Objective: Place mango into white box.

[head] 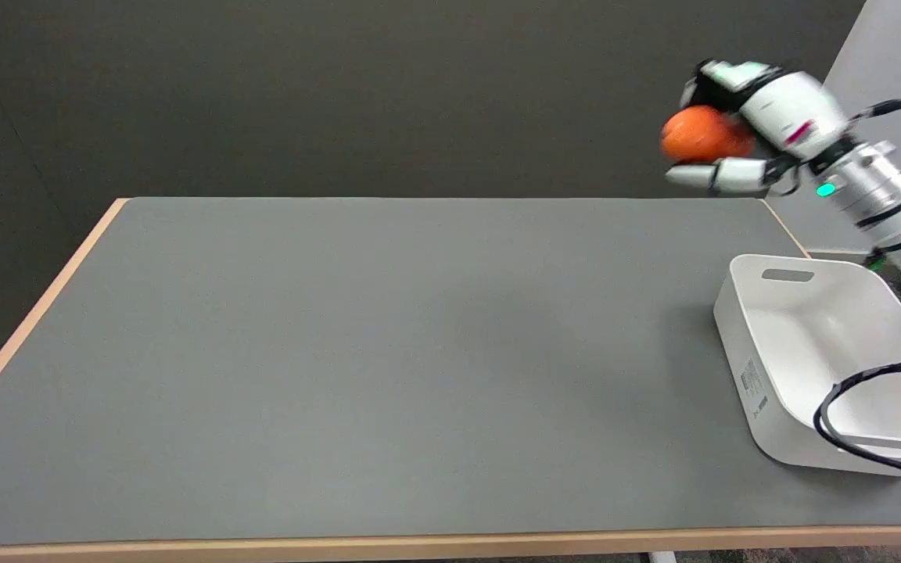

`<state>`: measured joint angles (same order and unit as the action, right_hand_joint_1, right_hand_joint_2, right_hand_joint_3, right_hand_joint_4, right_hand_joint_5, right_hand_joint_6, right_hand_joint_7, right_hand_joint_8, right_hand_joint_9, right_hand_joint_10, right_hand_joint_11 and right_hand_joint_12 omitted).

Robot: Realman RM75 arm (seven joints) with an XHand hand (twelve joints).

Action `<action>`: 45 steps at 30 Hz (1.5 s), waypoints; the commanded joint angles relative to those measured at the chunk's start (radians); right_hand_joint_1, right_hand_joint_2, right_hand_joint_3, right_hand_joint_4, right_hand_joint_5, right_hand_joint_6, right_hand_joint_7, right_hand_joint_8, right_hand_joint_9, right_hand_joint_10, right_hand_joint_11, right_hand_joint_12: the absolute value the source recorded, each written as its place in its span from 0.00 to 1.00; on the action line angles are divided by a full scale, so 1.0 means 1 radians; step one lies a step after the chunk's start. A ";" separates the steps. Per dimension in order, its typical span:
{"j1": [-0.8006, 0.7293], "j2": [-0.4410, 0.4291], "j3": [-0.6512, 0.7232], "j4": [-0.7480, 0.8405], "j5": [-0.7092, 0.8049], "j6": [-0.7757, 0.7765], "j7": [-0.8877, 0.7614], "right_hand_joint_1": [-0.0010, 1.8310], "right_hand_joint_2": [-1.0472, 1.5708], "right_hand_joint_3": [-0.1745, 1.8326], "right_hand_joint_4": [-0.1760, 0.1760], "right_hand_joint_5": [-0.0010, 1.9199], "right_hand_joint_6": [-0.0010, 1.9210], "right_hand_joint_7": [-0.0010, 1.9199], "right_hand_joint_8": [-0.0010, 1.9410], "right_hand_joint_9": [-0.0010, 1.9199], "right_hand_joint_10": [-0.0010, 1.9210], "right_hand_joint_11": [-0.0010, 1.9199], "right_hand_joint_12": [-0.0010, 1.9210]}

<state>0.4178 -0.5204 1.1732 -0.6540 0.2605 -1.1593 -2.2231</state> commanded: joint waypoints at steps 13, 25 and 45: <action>-0.899 -0.748 1.209 -0.939 -0.201 0.568 0.062 0.63 0.87 0.18 0.17 0.25 0.85 0.40 0.77 0.41 0.77 0.28 1.00; -0.957 -1.006 1.374 -1.037 -0.211 0.616 0.058 0.63 0.86 0.19 0.18 0.26 0.84 0.41 0.77 0.42 0.77 0.28 1.00; -0.921 -0.786 1.120 -0.855 -0.329 0.776 0.058 0.63 0.86 0.21 0.21 0.27 0.84 0.41 0.76 0.42 0.78 0.29 1.00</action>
<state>-0.4780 -1.3894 2.4481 -1.5985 0.0164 -0.5197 -2.1679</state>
